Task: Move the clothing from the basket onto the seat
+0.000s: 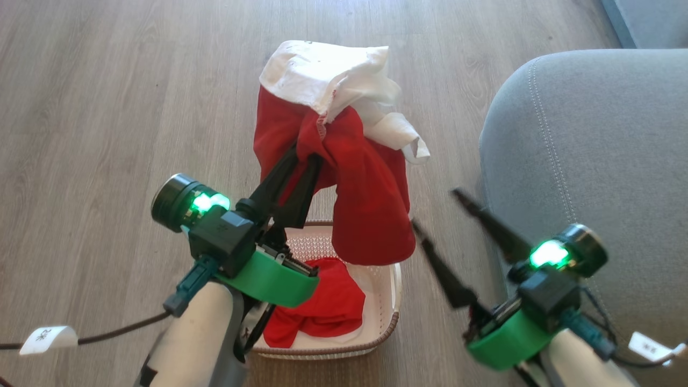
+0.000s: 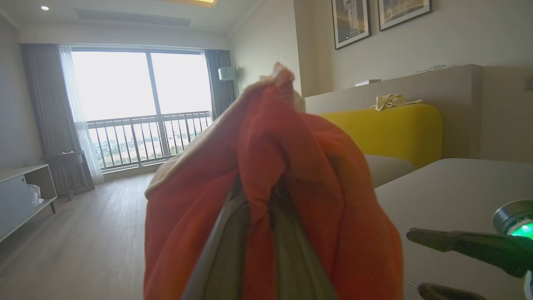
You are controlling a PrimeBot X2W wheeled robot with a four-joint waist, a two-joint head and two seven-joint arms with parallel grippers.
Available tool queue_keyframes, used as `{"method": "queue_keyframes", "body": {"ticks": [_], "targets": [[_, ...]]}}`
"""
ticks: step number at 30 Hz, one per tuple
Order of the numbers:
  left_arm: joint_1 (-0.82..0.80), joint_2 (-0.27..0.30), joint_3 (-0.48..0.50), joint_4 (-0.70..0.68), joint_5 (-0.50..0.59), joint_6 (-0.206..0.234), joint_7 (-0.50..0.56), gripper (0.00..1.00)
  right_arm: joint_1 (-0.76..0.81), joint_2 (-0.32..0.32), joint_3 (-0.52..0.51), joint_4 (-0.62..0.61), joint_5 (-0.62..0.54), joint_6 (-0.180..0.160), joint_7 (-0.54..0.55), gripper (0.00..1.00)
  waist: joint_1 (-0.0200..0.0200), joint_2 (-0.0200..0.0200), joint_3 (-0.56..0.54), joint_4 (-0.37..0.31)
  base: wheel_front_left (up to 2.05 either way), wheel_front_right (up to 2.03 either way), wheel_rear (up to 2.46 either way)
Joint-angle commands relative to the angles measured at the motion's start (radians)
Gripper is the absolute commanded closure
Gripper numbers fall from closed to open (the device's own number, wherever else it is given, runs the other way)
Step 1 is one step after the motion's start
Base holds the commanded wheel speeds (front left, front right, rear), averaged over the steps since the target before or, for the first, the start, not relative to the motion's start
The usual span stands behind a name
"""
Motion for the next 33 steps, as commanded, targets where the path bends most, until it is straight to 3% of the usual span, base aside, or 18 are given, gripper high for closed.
{"method": "queue_keyframes", "body": {"ticks": [1, 4, 10, 33], "targets": [[-0.062, 0.000, 0.043, -0.031, 0.007, -0.004, -0.010, 1.00, -0.021, -0.036, 0.064, -0.059, 0.013, 0.000, -0.004, 0.00, 0.0000, 0.0000, 0.000, 0.000, 0.00, 0.00, 0.00], [-0.060, 0.000, 0.044, -0.031, 0.000, -0.004, -0.010, 1.00, -0.022, -0.072, 0.118, -0.085, 0.017, 0.000, -0.004, 0.00, 0.0000, 0.0000, 0.001, -0.001, 0.00, 0.00, 0.00], [-0.065, 0.000, 0.032, -0.037, -0.003, -0.006, -0.010, 1.00, -0.028, -0.074, 0.128, -0.079, 0.020, 0.000, -0.004, 0.00, 0.0000, 0.0000, 0.001, 0.001, 0.00, 0.00, 0.00], [-0.065, 0.000, -0.160, -0.018, -0.006, -0.050, -0.010, 1.00, -0.133, 0.007, 0.141, 0.014, -0.048, 0.000, -0.004, 0.00, 0.0000, 0.0000, -0.002, 0.057, 0.00, 0.00, 0.00]]}}
